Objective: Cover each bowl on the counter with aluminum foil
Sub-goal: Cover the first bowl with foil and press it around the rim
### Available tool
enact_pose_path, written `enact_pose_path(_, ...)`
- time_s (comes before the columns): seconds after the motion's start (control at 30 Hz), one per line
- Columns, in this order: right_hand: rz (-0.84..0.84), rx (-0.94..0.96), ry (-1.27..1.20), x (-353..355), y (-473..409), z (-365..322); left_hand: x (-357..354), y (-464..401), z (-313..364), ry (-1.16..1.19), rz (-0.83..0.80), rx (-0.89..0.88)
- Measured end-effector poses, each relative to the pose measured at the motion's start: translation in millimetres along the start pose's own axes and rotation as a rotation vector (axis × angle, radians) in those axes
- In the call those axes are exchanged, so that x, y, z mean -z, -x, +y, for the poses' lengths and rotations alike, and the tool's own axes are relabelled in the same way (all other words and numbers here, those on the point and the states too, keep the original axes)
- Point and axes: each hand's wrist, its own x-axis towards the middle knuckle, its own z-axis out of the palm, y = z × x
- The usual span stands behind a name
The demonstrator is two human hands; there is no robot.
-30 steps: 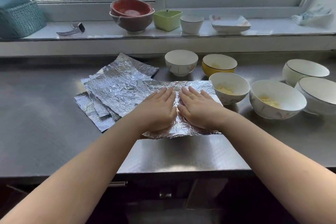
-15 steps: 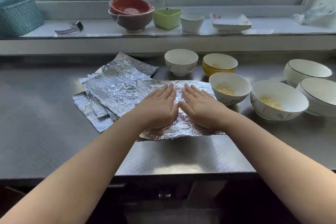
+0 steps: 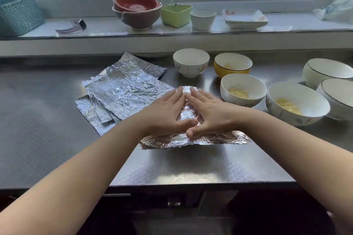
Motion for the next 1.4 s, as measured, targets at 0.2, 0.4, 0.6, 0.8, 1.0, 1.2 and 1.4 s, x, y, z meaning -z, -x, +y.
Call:
enact_pose_path(0.2, -0.136, -0.014, 0.003, 13, 4, 6, 10, 4, -11, 0.104, -0.102, -0.053)
enact_pose_path(0.4, -0.107, 0.021, 0.050, 7, 8, 14, 17, 4, -18, 0.193, -0.208, -0.063)
enact_pose_path(0.6, 0.029, 0.039, -0.148, -7, 12, 24, 2, 13, -23, 0.242, -0.031, -0.163)
enact_pose_path(0.8, 0.097, 0.062, -0.420, -19, 14, 33, -20, 18, -27, 0.499, 0.220, -0.218)
enact_pose_path(1.0, 0.125, 0.077, -0.705, -32, 18, 37, -36, 32, -18, 0.947, 0.254, -0.120)
enact_pose_path(1.2, 0.156, 0.004, -0.879, -69, 17, 44, -50, 32, -6, 1.180, 0.209, 0.008)
enact_pose_path(1.4, 0.187, -0.004, -0.813, -69, 16, 37, -65, 31, -17, 1.158, 0.193, 0.046)
